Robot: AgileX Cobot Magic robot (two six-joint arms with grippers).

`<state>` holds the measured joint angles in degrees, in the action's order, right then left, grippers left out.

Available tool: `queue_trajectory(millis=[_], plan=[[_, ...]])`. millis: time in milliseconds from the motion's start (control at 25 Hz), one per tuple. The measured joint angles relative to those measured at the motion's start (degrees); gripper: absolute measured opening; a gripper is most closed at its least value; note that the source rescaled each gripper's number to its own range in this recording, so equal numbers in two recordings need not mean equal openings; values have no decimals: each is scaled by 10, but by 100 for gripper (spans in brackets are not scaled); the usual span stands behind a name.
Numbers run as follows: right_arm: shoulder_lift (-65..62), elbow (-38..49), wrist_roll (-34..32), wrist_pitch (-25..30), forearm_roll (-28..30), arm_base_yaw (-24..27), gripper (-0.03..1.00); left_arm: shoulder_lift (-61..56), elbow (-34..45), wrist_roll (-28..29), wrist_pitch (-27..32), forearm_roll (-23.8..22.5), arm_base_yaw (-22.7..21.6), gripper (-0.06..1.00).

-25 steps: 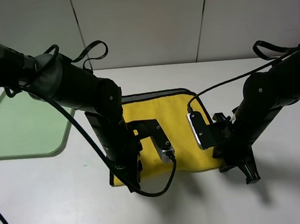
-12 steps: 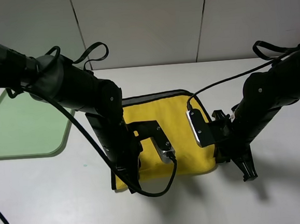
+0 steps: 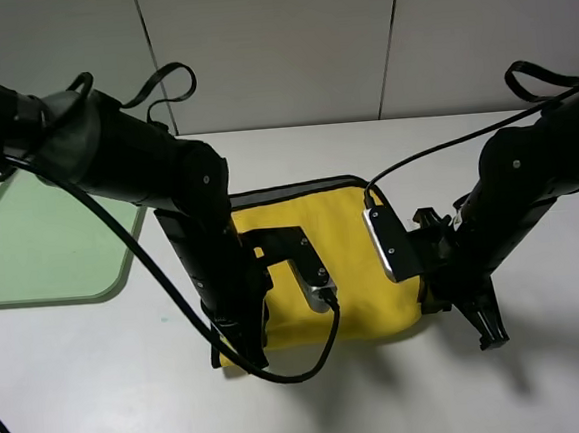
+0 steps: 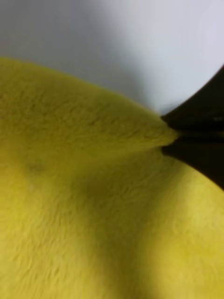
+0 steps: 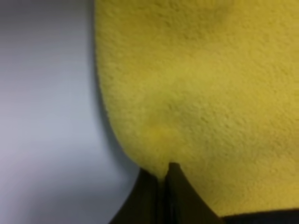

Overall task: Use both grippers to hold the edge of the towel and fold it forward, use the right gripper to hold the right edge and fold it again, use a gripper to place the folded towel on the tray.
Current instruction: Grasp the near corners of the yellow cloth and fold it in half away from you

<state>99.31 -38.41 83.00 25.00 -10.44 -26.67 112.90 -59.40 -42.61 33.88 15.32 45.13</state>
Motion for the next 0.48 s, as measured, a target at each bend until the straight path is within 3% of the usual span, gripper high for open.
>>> queue_trajectory(millis=[480], plan=[[-122,1,-7,83,0,0,0,-67,0,2,39,-23,0,0]])
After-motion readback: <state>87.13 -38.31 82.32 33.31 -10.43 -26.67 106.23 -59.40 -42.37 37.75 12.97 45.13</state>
